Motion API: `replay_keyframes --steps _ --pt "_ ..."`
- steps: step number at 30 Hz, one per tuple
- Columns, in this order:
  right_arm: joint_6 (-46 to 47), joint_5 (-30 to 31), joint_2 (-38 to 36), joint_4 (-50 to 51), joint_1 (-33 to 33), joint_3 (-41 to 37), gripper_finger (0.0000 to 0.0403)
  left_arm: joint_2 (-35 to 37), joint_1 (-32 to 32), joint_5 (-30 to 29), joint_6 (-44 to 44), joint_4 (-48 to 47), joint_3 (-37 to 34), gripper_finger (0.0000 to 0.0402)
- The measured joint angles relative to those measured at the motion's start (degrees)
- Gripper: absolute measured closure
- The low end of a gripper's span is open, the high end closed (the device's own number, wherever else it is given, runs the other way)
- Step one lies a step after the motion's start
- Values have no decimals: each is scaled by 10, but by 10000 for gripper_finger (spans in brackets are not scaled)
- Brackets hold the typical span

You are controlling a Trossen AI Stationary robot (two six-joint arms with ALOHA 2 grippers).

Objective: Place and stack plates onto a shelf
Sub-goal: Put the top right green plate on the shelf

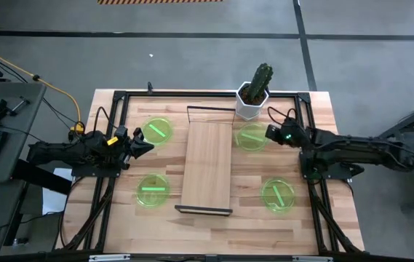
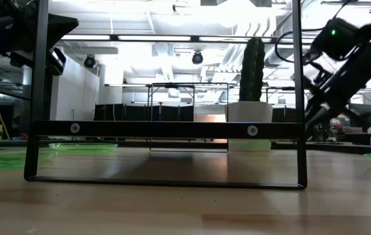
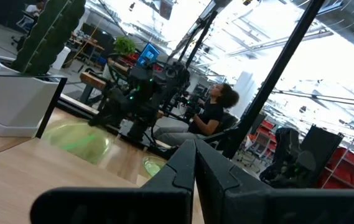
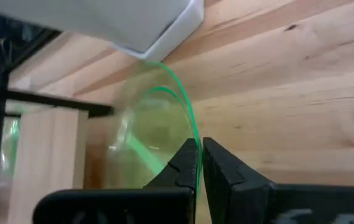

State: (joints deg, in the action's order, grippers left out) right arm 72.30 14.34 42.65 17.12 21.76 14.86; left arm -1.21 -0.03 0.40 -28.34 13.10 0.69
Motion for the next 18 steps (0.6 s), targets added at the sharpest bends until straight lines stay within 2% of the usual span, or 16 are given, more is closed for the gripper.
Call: replay_keyframes --steps 6,9,13,18 --pt "-101 -41 -55 245 0 114 403 0 0 0 0 0 0 402" --pt "-140 -93 -56 307 0 175 403 0 0 0 0 0 0 402" --pt "-157 -145 -42 290 -14 224 403 0 0 0 0 0 0 401" --pt "-122 -113 13 191 -68 224 403 0 0 0 0 0 0 402"
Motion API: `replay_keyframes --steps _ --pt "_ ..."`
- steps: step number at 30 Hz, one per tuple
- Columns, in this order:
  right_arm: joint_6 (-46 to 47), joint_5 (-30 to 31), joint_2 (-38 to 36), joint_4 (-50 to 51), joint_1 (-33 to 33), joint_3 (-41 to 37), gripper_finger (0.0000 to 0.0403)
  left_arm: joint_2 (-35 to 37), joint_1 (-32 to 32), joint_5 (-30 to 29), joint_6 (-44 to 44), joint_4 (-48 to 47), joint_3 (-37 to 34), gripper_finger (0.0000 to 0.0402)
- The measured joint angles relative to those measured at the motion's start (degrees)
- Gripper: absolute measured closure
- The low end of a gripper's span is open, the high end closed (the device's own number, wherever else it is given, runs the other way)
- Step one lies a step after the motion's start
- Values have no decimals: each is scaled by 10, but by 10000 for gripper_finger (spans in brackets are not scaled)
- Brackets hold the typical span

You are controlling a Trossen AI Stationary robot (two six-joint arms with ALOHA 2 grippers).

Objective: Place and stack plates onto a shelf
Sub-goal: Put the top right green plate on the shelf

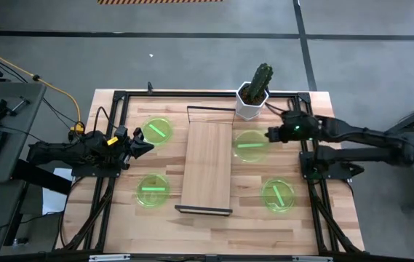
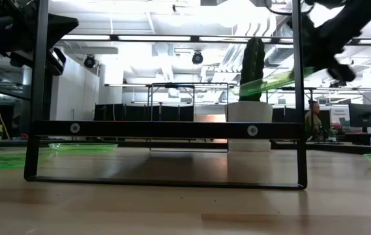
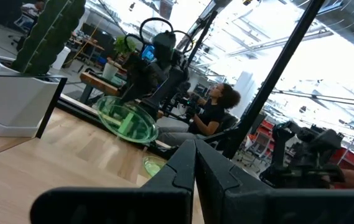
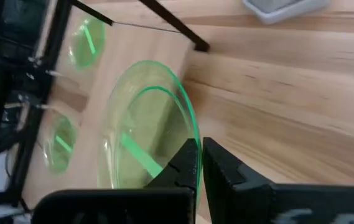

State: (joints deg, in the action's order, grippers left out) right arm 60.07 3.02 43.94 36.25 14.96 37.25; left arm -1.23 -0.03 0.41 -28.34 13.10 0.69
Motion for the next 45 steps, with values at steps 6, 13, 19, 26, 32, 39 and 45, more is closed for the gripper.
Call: replay_keyframes --steps 6,13,19,26,32,39,45 --pt "72 71 136 -207 -78 -25 403 0 0 0 0 0 0 401" --pt "162 179 301 -392 -113 -24 403 0 0 0 0 0 0 401" --pt "228 223 391 -473 -112 -24 403 0 0 0 0 0 0 402" --pt "272 223 448 -530 -111 -24 403 0 0 0 0 0 0 401" --pt "306 236 486 -551 -111 -12 403 0 0 0 0 0 0 402" --pt "314 247 513 -542 -107 23 403 0 0 0 0 0 0 402" --pt "314 238 512 -504 -104 29 403 0 0 0 0 0 0 402"
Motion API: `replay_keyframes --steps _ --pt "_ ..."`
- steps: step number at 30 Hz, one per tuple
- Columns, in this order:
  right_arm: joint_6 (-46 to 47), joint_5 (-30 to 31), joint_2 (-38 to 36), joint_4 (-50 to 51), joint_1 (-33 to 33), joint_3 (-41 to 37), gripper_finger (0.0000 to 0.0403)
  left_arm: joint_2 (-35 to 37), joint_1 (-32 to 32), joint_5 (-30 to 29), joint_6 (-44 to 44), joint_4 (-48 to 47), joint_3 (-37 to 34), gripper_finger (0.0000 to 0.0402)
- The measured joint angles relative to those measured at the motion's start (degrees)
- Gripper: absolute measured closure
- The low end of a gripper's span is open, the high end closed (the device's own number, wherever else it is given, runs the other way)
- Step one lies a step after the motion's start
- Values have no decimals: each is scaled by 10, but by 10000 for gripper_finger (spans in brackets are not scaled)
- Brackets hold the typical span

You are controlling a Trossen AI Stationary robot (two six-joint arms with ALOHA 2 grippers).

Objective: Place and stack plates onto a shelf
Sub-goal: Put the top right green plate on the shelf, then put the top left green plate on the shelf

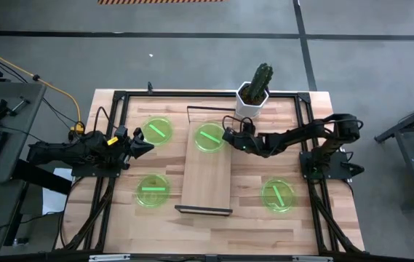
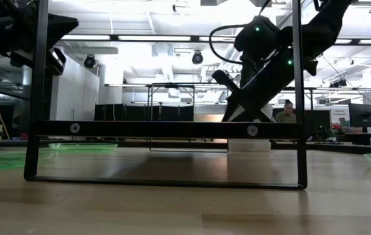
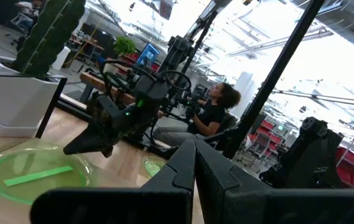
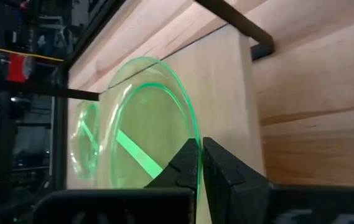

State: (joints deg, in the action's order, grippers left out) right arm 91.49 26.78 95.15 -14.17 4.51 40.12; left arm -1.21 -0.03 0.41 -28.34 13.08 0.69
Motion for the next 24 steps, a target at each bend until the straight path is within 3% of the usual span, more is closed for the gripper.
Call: replay_keyframes --steps 6,14,19,24 --pt "0 -23 0 7 0 0 389 0 0 0 0 0 0 401" --pt "-12 -54 -35 58 0 0 289 0 0 0 0 0 0 401" --pt "-70 -71 -134 195 0 0 240 0 0 0 0 0 0 401" --pt "-139 -78 -276 332 -6 0 222 0 0 0 0 0 0 402"
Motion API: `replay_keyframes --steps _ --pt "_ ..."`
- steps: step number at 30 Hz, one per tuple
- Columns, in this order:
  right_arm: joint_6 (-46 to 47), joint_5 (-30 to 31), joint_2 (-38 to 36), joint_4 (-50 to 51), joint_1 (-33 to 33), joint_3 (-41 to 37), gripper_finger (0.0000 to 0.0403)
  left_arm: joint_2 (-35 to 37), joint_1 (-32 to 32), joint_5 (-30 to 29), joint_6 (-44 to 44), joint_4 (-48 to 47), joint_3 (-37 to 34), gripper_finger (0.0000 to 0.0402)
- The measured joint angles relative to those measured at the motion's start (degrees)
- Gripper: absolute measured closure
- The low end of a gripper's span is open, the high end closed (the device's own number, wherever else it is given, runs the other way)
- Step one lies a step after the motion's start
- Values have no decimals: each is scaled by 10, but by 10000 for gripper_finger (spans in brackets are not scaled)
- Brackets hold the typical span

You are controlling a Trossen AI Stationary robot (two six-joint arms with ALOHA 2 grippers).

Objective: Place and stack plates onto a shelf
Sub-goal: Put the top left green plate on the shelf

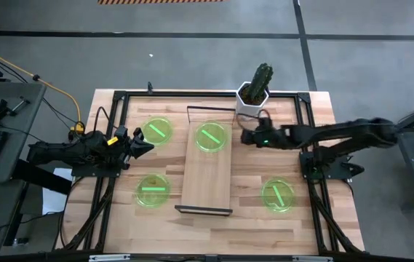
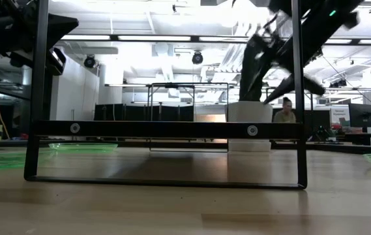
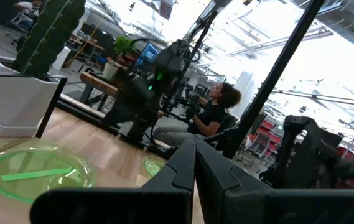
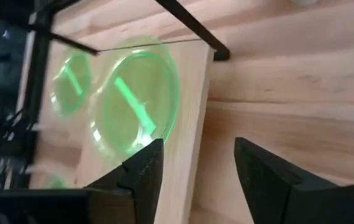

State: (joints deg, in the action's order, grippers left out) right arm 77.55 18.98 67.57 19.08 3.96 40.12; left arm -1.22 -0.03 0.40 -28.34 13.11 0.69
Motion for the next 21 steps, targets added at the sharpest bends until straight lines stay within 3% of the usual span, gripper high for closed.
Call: replay_keyframes --steps 5,10,16,21 --pt "-71 -59 -111 35 -9 0 221 0 0 0 0 0 0 402" --pt "-152 -42 -183 -44 -32 0 221 0 0 0 0 0 0 401" --pt "-281 -11 -213 -186 -41 0 222 0 0 -3 -28 25 0 402" --pt "-276 -10 -215 -234 -41 0 222 0 0 -7 -112 100 0 402"
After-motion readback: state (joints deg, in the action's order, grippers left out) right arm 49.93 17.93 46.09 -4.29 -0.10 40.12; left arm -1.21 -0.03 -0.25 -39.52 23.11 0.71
